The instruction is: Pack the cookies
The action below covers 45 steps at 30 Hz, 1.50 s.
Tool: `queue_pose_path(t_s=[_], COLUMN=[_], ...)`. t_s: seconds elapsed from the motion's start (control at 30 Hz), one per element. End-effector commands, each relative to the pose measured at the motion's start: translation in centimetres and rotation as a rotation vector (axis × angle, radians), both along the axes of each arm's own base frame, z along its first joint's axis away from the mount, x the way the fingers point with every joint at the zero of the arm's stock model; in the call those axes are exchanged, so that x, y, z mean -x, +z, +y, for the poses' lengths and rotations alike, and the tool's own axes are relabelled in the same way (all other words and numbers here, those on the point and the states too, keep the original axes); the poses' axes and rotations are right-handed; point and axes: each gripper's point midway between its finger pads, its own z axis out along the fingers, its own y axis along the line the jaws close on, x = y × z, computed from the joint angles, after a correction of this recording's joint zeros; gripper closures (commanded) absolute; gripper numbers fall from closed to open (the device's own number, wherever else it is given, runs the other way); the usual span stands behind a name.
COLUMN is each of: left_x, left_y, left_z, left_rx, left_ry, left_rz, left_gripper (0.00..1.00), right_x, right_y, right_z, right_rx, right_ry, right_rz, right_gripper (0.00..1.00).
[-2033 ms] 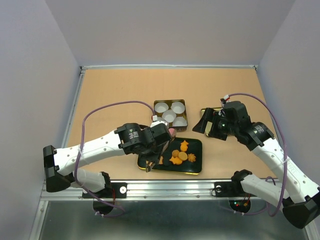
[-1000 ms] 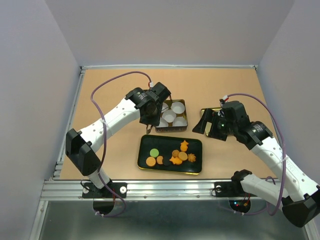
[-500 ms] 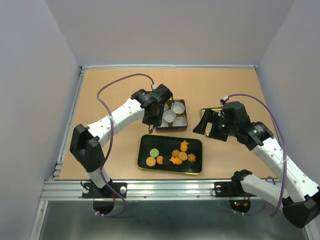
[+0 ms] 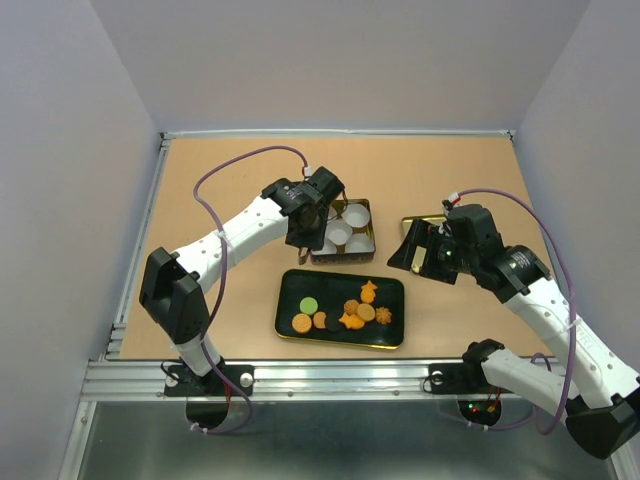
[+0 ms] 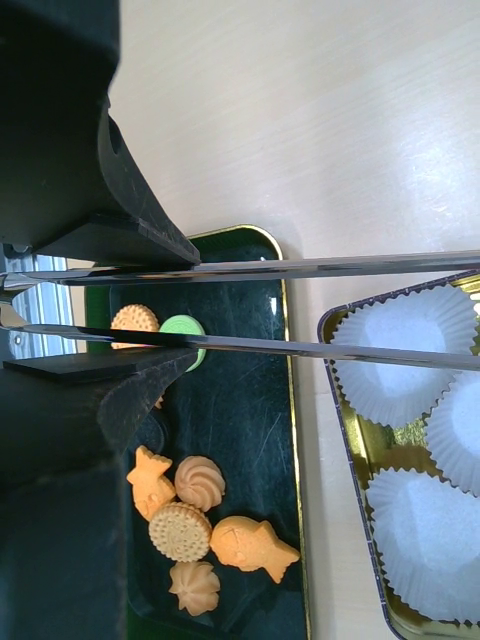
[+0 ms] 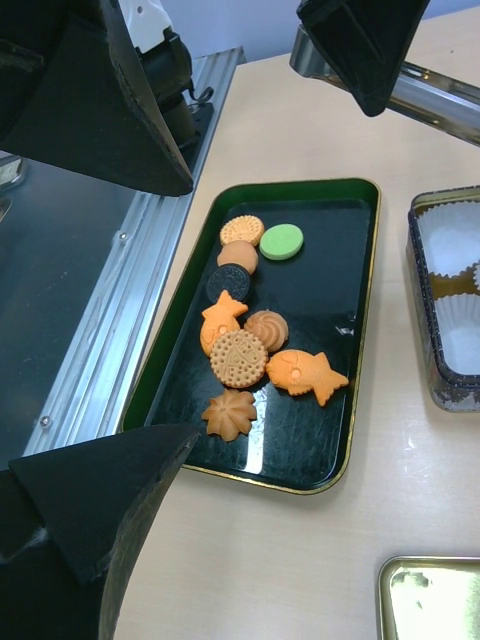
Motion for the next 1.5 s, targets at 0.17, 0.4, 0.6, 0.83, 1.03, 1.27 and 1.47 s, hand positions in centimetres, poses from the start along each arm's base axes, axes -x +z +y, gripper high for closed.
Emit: queue_pose_path(t_s=[0.17, 0.4, 0.6, 0.83, 1.03, 1.27, 1.47], left_x=[-0.4, 0.0, -0.2, -0.7, 0.5, 2.7, 3.2], left_y=[0.3, 0.6, 2.9, 6.8, 8.7, 10.0, 11.8], left_z=[0.3, 0.6, 0.6, 1.0, 2.1, 3.6, 4.7], left_rx=[-0.006, 0.001, 0.031, 0.041, 0.038, 0.099, 0.135], left_ry=[-0.005, -0.007, 0.006, 0.014, -0.007, -0.029, -0.028], left_rz=[-0.024, -0.03, -0.064, -0.121, -0.125, -0.158, -0.233], left_gripper=[0.5, 0.46, 0.46, 0.46, 0.46, 0.47, 0.46], right_x=[-0.4, -0.4, -0.3, -0.6, -1.0, -1.0, -1.5], right_y=[1.6, 1.5, 0.9, 0.2, -0.5, -1.6, -2.1], right_z=[-0.3, -0.3, -0.3, -0.3, -0.2, -0.2, 0.1], right_rx=[-0.012, -0.014, -0.01, -0.001, 0.012, 0.018, 0.019], right_ry=[-0.025, -0.029, -0.034, -0.05, -0.06, -0.076, -0.086], right_rz=[-0.051, -0.045, -0.029, -0.007, 0.017, 0.049, 0.067], right_gripper=[0.0, 0.0, 0.0, 0.0, 0.0, 0.0, 0.0])
